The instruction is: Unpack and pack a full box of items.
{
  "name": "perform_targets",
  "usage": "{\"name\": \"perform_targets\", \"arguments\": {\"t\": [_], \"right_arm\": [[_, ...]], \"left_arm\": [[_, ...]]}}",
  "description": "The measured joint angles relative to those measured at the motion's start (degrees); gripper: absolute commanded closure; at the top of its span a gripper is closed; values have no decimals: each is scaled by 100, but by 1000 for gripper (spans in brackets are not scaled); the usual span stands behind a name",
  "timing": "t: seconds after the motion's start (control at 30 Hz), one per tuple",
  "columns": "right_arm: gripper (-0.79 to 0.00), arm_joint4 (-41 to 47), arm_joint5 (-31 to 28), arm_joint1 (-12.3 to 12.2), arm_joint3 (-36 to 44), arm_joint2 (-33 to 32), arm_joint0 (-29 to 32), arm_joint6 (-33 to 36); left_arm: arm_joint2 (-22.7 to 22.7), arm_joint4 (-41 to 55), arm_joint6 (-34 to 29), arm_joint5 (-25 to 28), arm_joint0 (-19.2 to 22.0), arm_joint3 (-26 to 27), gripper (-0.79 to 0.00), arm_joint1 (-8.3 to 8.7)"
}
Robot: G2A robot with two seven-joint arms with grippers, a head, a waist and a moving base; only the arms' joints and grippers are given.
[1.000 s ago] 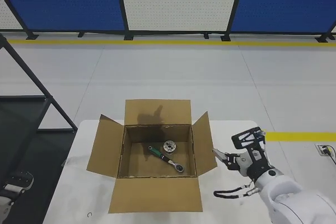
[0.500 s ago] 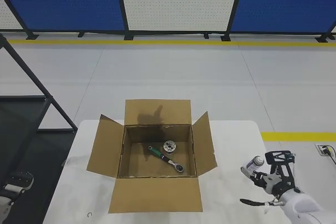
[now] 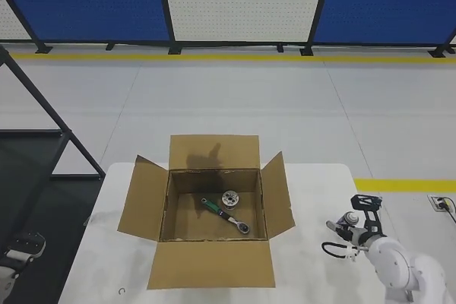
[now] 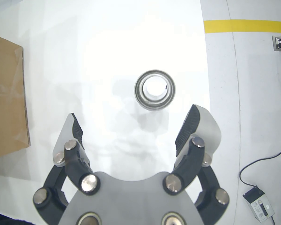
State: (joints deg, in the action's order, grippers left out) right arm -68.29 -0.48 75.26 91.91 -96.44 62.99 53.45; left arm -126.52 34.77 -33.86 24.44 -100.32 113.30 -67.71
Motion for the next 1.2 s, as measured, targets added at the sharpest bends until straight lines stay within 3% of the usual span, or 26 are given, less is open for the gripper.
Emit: {"name": "perform_targets", "arguments": {"t": [0.07, 0.1, 0.17, 0.27, 0.33, 0.37, 0.77, 1.2], "right_arm": [[-785, -66, 36, -14, -214, 20, -122, -30], [-699, -91, 55, -19, -284, 35, -170, -30], [-385, -99, 51, -31, -418, 56, -262, -32], [-277, -130, 89, -48, -558, 78, -353, -15], [-126, -150, 129, -55, -614, 96, -383, -3], [0, -155, 161, -57, -650, 109, -405, 0], [0, -84, 214, -103, -484, 188, -353, -120], [0, 152, 241, -149, 1085, 234, -77, -46]], "left_arm": [[0, 0, 0, 0, 0, 0, -785, 0], [0, 0, 0, 0, 0, 0, -785, 0], [0, 0, 0, 0, 0, 0, -785, 0], [0, 0, 0, 0, 0, 0, -785, 0], [0, 0, 0, 0, 0, 0, -785, 0], [0, 0, 0, 0, 0, 0, -785, 0], [0, 0, 0, 0, 0, 0, -785, 0], [0, 0, 0, 0, 0, 0, -785, 0]]}}
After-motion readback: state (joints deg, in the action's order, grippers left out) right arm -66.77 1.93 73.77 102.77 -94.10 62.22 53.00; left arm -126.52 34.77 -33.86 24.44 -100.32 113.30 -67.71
